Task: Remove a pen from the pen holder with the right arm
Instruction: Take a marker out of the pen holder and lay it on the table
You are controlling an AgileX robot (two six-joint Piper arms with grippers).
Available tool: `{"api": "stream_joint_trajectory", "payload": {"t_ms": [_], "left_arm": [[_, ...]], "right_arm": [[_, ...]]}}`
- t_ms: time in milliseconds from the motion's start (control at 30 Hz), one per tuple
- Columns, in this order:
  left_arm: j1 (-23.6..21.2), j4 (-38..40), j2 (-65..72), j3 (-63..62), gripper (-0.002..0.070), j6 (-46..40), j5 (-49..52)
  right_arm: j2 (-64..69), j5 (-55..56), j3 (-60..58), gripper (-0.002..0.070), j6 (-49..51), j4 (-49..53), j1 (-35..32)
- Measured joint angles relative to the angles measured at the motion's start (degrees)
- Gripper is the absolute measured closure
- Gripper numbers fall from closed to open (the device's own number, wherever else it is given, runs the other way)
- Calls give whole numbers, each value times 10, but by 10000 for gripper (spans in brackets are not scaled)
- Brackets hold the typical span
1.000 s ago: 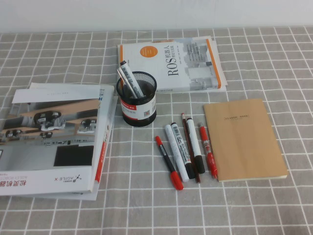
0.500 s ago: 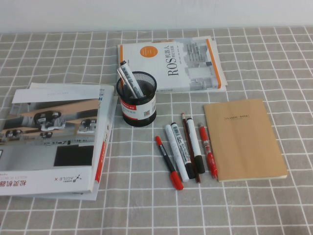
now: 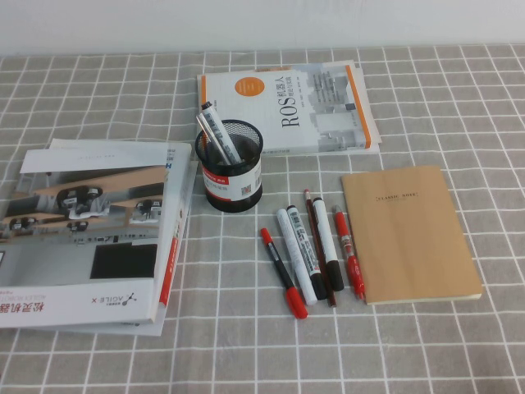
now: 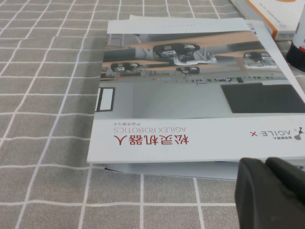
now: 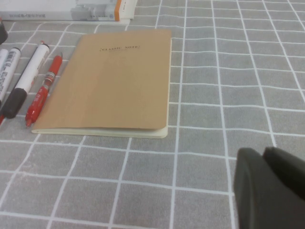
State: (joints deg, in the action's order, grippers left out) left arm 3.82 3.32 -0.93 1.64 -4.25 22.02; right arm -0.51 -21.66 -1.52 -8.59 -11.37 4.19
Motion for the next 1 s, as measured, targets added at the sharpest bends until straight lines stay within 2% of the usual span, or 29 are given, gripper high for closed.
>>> {"api": "stream_joint_trajectory", "payload": {"t_ms": [600, 767, 1000], "left_arm": [[0, 0, 0, 0, 678, 0, 0], [0, 0, 0, 0, 678, 0, 0], [0, 0, 0, 0, 678, 0, 0]], "right_arm": [[0, 0, 0, 689, -29, 39, 0], [0, 24, 0, 689, -30, -80, 0], [0, 137, 0, 689, -30, -290, 0]]}}
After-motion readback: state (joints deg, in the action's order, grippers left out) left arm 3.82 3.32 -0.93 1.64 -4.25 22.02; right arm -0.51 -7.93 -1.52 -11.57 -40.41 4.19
